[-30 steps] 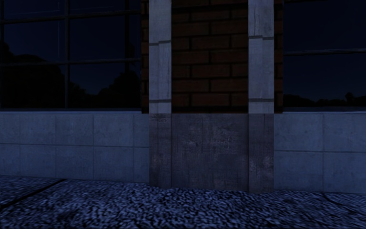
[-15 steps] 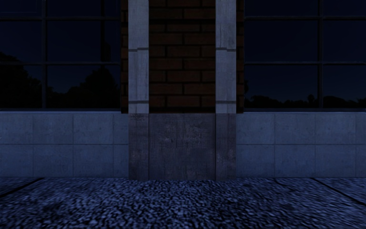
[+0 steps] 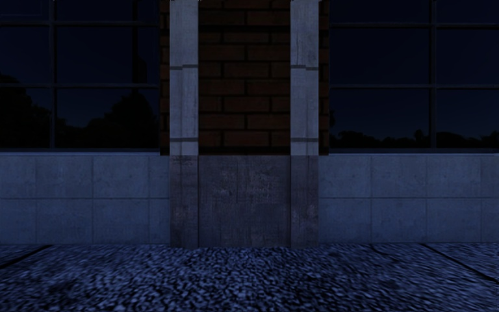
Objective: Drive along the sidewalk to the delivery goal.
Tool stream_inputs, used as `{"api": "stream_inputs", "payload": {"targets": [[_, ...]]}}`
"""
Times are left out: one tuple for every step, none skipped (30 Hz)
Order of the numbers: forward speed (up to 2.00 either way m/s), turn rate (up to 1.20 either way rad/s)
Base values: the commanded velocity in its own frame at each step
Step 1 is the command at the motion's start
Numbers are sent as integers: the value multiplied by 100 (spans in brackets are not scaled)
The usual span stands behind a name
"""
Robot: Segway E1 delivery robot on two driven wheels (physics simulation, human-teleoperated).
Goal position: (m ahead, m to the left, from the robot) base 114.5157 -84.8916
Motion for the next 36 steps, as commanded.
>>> {"api": "stream_inputs", "payload": {"targets": [[200,-109],[200,-109],[200,-109],[200,-109],[200,-109],[200,-109],[200,-109],[200,-109],[200,-109],[200,-109],[200,-109],[200,-109],[200,-109],[200,-109],[200,-109],[200,-109],[200,-109],[200,-109],[200,-109],[200,-109],[200,-109],[200,-109],[200,-109],[200,-109],[200,-109],[200,-109],[200,-109],[200,-109],[200,-109],[200,-109],[200,-109],[200,-109],[200,-109],[200,-109],[200,-109],[200,-109]]}}
